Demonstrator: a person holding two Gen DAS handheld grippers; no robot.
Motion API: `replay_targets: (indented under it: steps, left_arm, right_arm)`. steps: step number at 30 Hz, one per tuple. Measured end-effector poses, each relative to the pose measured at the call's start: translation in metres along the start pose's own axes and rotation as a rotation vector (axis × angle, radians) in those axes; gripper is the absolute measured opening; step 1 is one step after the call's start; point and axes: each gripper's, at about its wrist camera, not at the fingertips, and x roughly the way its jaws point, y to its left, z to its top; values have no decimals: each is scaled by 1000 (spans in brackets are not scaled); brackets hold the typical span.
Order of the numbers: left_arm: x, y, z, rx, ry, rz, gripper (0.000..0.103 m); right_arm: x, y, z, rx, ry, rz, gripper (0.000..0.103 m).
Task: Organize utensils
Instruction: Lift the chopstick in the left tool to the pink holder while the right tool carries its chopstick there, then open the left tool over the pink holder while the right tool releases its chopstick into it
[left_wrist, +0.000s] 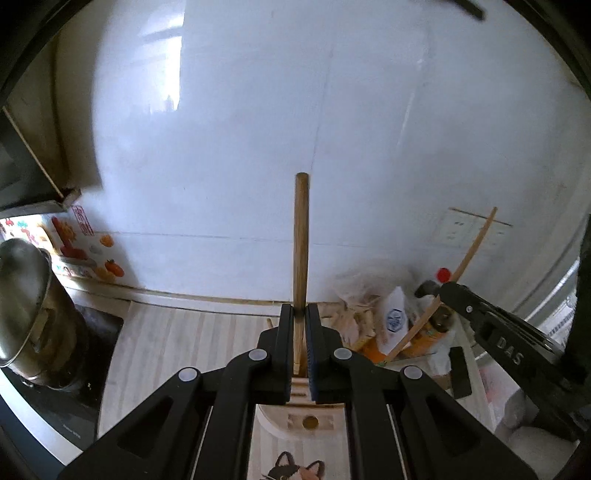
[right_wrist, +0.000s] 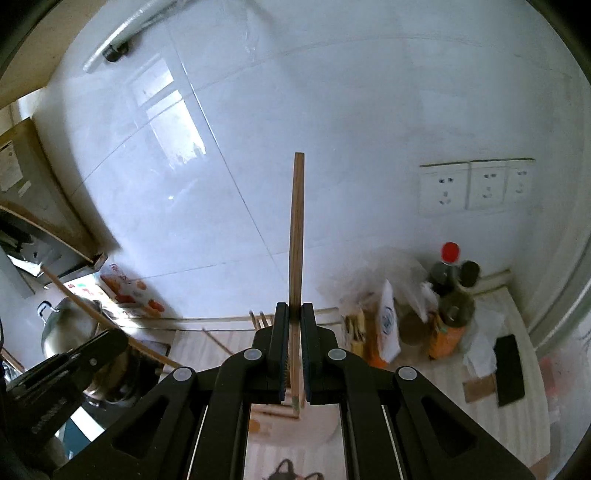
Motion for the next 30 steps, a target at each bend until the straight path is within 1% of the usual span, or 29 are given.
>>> replay_targets:
  steps: [3, 6, 8, 14, 23, 28, 30]
  left_arm:
    - [28, 7, 7, -20, 47, 15, 4]
    - [53, 15, 6, -41, 93, 26, 4]
    - [64, 18, 4, -49, 117, 27, 4]
    - [88, 21, -6, -68, 176, 32, 4]
    - [100, 24, -14, -73, 212, 30, 4]
    - [100, 25, -18, -79, 232, 20, 4]
    - [96, 26, -17, -81, 227, 25, 6]
  right_arm:
    - [24, 3, 9, 15, 20, 6, 6]
    - [49, 1, 11, 33, 48, 14, 6]
    - [66, 0, 10, 40, 69, 12, 6]
    - [99, -1, 0, 36, 127, 24, 6]
    - [128, -1, -21, 27, 210, 54, 6]
    - [137, 3, -32, 14, 251, 74, 6]
    - [139, 4, -35, 12, 264, 78, 7]
